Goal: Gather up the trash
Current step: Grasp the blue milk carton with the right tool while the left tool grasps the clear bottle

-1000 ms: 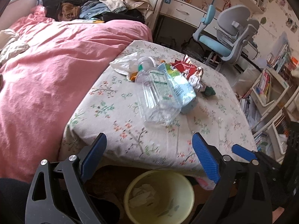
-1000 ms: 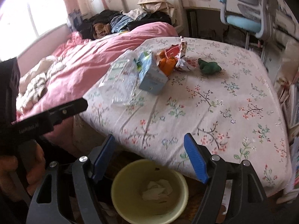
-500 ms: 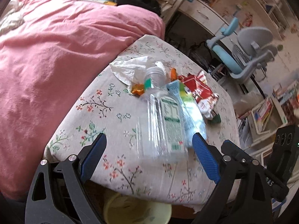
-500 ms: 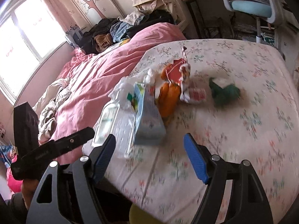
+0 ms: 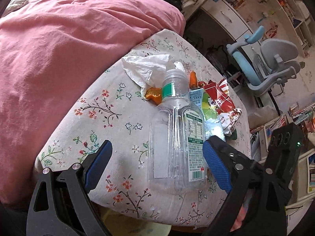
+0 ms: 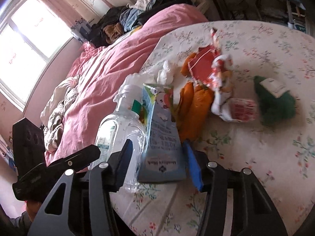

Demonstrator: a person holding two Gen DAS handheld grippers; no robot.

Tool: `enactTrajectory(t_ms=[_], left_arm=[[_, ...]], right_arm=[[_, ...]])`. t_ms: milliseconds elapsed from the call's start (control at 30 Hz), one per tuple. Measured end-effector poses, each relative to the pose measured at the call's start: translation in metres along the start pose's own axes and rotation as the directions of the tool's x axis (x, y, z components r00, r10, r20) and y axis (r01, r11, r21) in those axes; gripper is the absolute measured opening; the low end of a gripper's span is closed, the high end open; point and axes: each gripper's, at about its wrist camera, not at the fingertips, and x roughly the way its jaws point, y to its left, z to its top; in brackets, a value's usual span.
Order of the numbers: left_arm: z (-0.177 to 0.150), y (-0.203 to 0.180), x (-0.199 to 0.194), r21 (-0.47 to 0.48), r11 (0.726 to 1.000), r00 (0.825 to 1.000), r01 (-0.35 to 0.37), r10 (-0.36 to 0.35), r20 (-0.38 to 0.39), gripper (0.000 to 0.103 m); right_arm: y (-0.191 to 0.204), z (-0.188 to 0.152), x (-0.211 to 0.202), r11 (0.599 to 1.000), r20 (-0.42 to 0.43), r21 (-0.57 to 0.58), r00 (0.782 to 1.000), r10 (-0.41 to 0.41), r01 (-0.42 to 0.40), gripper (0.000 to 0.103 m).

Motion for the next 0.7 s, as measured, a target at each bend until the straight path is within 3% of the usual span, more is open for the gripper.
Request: enactTrajectory(t_ms=[133,267,467,567,700], left_arm=[[0.002,0.004,0.004,-0.015,1.0,1.0,0.003,-0.003,-0.004,0.09],[0.003,0.004,0.007,-0.008,1.0,1.0,0.006,-0.006,-0.008,0.091],[0.0,-0.008,0.016,0.043,0.999,0.999,0.012,-0.01,-0.037,0.092],[-0.001,-0.014,0.023,0.064,0.998,0.999,0.006,-0.003,-0.05,0.092],[-0.002,-0.023,0.029,0.104,0.994,0.998,-0.024,0.029,-0.048,0.092]], right_arm=[[0.003,0.001,0.008,1.0,-0.029,-0.026,1.0,0.01,-0.011,0.044],[0.006,-0.005,-0.01,0.997,-0.035,-0.079,0.999,-0.011,0.008,0.043],[0.006,-0.031,-0.047,0.964,-0.049,-0.216,0.984,-0.171,0.156,0.043],[-0.006,-0.042,-0.049,0.965,-0.104,-0.21,0.978,-0.184,0.159,0.043],[-0.011,-0.042,-0.042,0.974,-0.114,-0.175,0.98,-0.164,0.142,0.046]])
